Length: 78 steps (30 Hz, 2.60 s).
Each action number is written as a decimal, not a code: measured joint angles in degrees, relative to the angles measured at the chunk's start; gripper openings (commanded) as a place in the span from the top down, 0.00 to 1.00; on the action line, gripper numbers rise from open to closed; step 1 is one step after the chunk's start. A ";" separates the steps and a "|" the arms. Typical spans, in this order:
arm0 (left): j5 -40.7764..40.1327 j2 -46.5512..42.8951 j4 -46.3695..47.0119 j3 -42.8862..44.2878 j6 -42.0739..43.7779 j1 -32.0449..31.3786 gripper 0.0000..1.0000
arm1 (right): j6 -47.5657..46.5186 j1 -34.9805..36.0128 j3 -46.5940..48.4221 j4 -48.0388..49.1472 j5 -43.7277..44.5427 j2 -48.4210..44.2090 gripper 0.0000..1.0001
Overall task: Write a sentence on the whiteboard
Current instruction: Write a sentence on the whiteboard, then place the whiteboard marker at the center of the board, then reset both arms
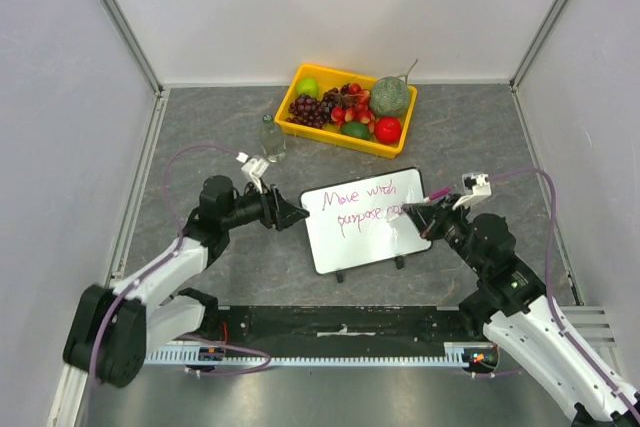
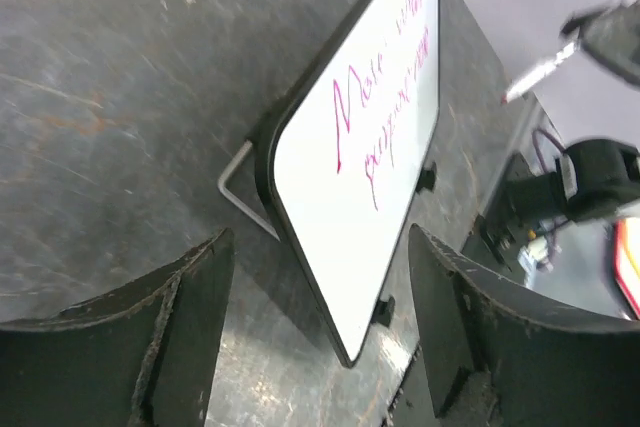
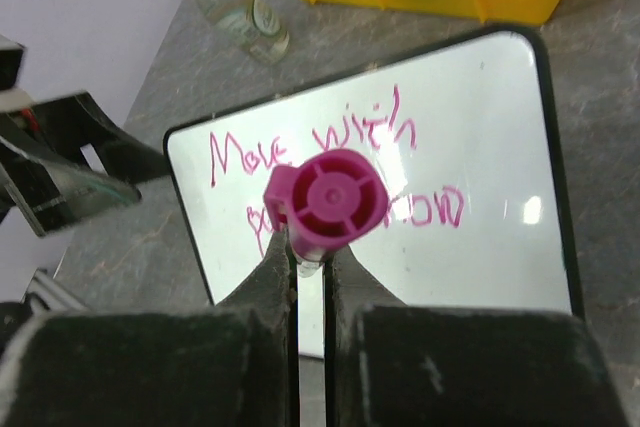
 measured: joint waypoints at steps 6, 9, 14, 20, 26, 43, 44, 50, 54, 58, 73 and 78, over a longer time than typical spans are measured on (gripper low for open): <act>-10.88 -15.65 -5.75 -1.27 0.11 0.00 0.23 | 4.59 -0.02 -0.15 -10.38 -4.33 -5.44 1.00; -16.20 -22.47 -8.48 -1.44 -0.48 -0.02 0.22 | 6.69 -0.04 -1.11 -15.30 -5.35 -8.79 0.98; -21.92 -28.61 -10.95 -0.79 -1.90 -0.02 0.21 | 10.43 -0.24 -4.50 -23.06 -6.69 -14.97 0.94; -24.39 -25.90 -16.68 7.23 -2.08 -0.02 0.21 | 13.29 -0.26 -6.56 -30.56 -8.00 -17.81 0.87; -25.90 -26.27 -18.62 9.55 -2.03 0.00 0.22 | 14.32 -0.26 -6.71 -34.23 -9.62 -16.33 0.54; -25.57 -24.57 -23.80 11.52 -1.99 -0.02 0.19 | 12.17 -0.26 -3.65 -34.42 -5.07 -12.81 0.02; -25.27 -24.06 -24.22 11.98 -1.92 -0.02 0.19 | 11.61 -0.26 -3.21 -33.68 -4.85 -11.78 0.02; -24.22 -20.57 -28.30 15.02 -0.83 -0.02 0.18 | 6.25 -0.26 0.72 -26.21 -2.45 -2.75 0.02; -24.52 -19.39 -31.87 16.17 -0.26 -0.02 0.17 | 2.05 -0.26 3.91 -21.84 0.57 4.63 0.02; -24.98 -16.92 -35.12 17.57 -0.15 0.00 0.17 | -2.54 -0.26 7.58 -17.20 4.96 10.60 0.02; -31.45 -7.21 -38.51 18.14 -0.20 -0.02 0.17 | -20.09 -0.26 11.30 0.44 19.19 20.87 0.02; -33.33 -7.30 -37.03 17.38 -0.11 0.00 0.24 | -26.14 -0.28 8.48 11.91 25.57 23.06 0.02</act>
